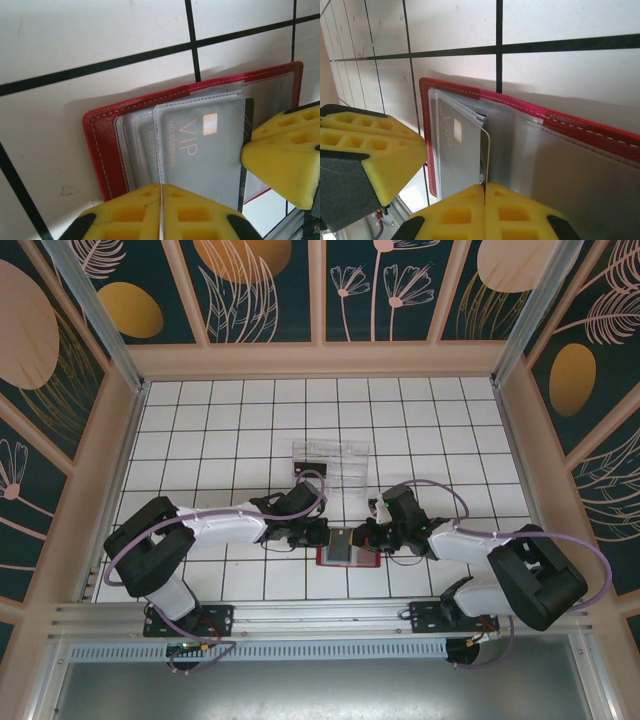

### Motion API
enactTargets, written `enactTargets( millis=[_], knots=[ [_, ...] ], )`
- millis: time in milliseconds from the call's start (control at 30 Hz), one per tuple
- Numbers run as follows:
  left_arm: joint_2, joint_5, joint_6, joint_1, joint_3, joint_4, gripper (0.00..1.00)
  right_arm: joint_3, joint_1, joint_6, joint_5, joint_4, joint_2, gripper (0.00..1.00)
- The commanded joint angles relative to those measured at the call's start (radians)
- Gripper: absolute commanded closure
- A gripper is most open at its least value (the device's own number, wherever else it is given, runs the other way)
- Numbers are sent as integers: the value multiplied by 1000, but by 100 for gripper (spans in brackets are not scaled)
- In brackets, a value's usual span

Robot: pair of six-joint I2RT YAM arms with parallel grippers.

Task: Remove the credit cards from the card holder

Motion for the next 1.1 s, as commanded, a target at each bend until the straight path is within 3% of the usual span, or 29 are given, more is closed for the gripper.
enactTargets(
  millis=[0,300,1067],
  knots=[
    [19,18,-4,4,16,3,86,16,-3,-20,-7,7,10,98],
    [47,-23,14,2,55,-71,76,16,-3,-22,-12,7,17,98],
    [142,-90,59,1,73,-186,82,22,-5,-31,46,-66,-19,100]
  ],
)
